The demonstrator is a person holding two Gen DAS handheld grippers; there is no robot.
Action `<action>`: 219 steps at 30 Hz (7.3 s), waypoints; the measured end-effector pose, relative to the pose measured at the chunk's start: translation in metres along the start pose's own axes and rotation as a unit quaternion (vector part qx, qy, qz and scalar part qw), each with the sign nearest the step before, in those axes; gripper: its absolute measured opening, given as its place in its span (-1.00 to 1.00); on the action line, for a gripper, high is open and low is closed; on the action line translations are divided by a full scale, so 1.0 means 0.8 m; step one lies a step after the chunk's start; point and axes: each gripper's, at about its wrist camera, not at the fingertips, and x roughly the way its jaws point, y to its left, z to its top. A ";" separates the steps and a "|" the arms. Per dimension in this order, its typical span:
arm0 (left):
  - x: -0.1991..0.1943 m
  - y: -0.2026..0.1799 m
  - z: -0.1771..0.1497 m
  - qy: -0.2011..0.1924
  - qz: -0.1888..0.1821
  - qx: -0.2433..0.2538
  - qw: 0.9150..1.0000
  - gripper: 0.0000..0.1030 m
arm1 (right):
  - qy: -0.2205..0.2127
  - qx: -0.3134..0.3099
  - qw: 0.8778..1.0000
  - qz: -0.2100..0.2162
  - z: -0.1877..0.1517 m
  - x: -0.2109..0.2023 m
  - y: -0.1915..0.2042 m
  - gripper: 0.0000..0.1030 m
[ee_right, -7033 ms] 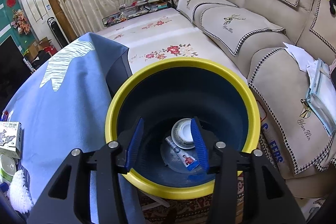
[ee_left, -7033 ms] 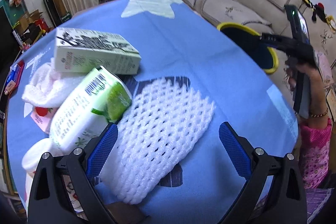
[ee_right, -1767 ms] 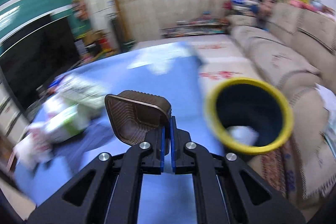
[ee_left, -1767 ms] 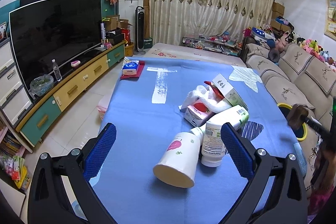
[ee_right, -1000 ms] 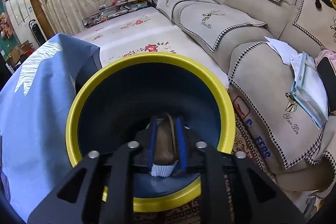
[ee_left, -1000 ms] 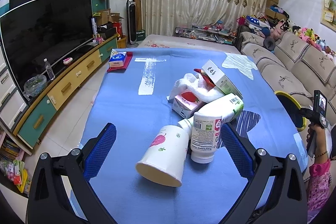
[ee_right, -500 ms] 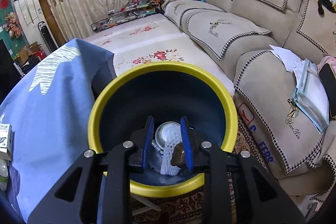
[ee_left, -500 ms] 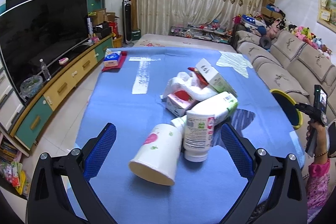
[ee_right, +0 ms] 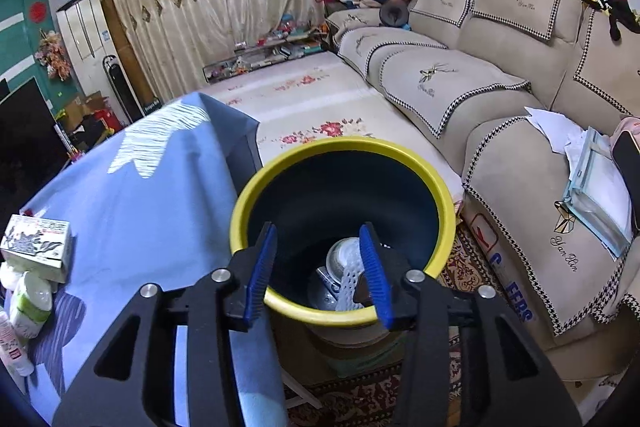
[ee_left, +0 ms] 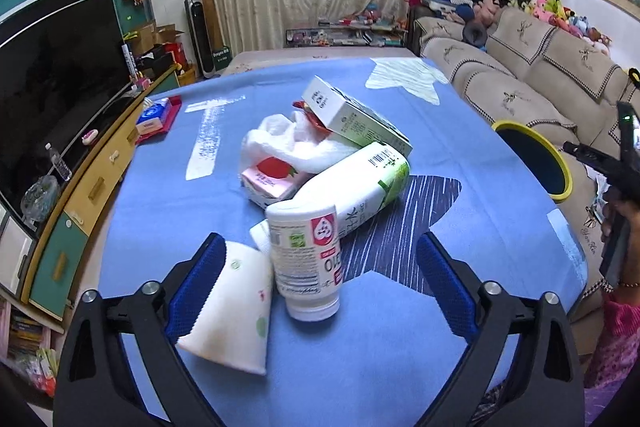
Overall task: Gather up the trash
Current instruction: 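Grasp the white lotion bottle with the left gripper, then carry the white bottle over the bin and open the left gripper, then reach the right gripper to the white printed box and grasp it, then carry the white box over the bin and open the right gripper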
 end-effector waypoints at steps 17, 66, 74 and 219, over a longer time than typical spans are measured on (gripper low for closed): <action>0.075 0.002 0.014 0.051 0.010 -0.006 0.999 -0.05 | 0.003 0.010 1.000 0.019 -0.007 -0.008 -0.001 -0.13; 0.168 -0.418 0.195 0.011 -0.215 0.180 0.960 -0.08 | 0.004 0.117 0.993 -0.030 -0.015 0.009 -0.153 -0.13; 0.241 -0.494 0.188 0.048 -0.216 0.193 0.956 -0.07 | 0.009 0.138 0.990 -0.039 -0.022 0.012 -0.183 -0.13; 0.079 0.198 0.141 -0.147 0.078 -0.124 0.978 0.91 | -0.035 -0.052 0.978 0.201 0.068 -0.021 0.183 -0.46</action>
